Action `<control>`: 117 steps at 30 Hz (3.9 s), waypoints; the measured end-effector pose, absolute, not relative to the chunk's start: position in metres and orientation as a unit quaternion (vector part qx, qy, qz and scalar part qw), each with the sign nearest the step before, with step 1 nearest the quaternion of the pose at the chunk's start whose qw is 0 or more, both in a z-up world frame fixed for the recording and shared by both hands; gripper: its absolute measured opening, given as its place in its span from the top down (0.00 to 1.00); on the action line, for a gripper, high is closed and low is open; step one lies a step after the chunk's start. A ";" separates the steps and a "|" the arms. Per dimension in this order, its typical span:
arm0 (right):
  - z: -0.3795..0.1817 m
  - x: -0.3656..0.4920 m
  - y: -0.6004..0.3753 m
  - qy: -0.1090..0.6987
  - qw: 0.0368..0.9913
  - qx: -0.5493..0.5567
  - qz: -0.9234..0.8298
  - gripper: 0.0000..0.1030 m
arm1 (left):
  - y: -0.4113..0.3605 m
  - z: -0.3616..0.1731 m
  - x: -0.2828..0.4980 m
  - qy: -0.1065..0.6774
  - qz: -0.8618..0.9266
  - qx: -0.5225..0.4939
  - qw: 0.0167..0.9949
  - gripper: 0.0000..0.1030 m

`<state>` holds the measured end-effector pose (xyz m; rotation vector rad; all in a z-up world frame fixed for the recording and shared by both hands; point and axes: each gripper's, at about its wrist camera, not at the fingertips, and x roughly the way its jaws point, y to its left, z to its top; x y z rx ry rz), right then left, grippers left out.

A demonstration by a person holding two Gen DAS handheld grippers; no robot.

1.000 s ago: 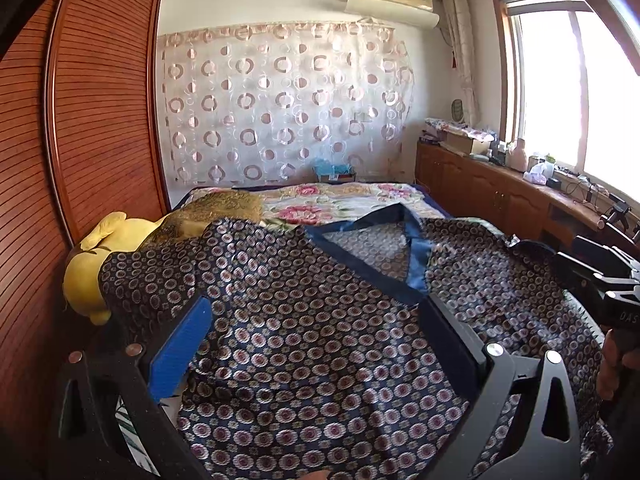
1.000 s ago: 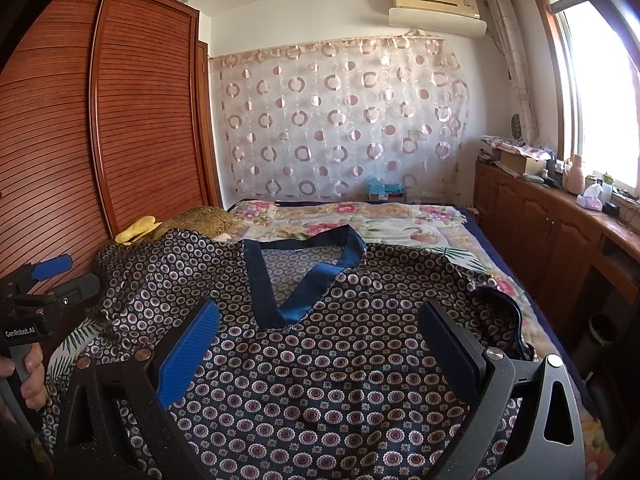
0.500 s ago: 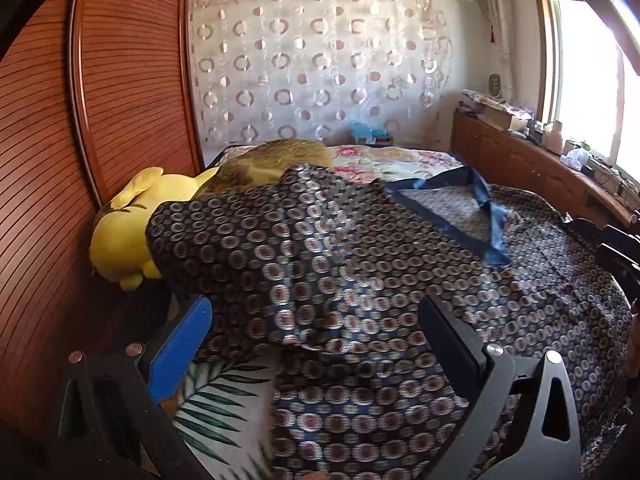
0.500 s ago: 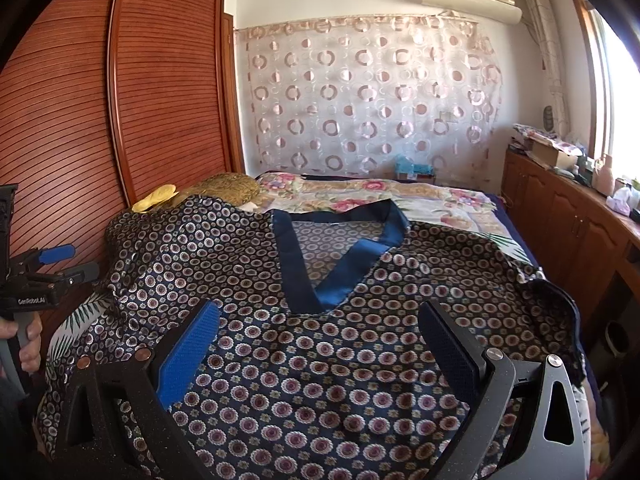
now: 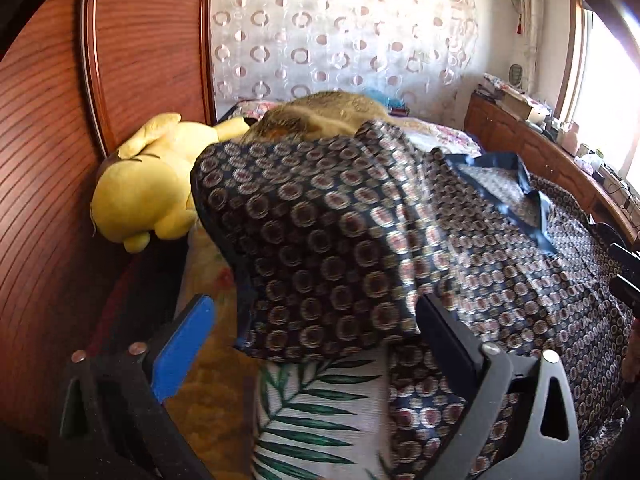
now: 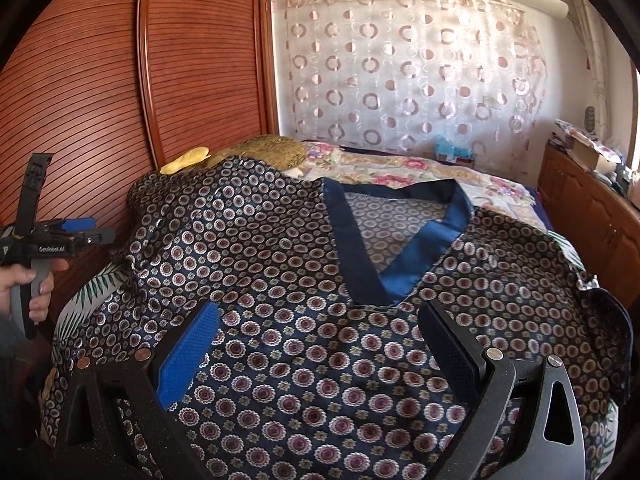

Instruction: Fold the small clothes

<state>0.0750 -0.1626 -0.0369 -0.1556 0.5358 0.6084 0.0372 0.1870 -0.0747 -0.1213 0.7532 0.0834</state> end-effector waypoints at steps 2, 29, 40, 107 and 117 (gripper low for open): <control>-0.040 0.077 -0.159 0.267 0.912 -0.080 0.301 0.03 | 0.195 -0.081 0.042 0.378 0.041 -0.062 0.923 0.11; -0.053 0.095 -0.113 0.305 0.873 -0.113 0.364 0.03 | 0.222 -0.104 0.051 0.411 0.022 -0.113 0.905 0.94; -0.049 0.094 -0.151 0.295 0.890 -0.081 0.338 0.03 | 0.171 -0.025 0.049 0.314 -0.037 -0.083 0.945 0.96; -0.030 0.166 0.075 0.218 0.822 -0.189 0.491 0.94 | 0.188 -0.029 -0.032 0.256 0.057 -0.070 0.962 0.21; -0.016 0.211 0.039 0.267 0.879 -0.107 0.380 0.92 | 0.171 -0.039 -0.018 0.273 0.039 -0.061 0.959 0.21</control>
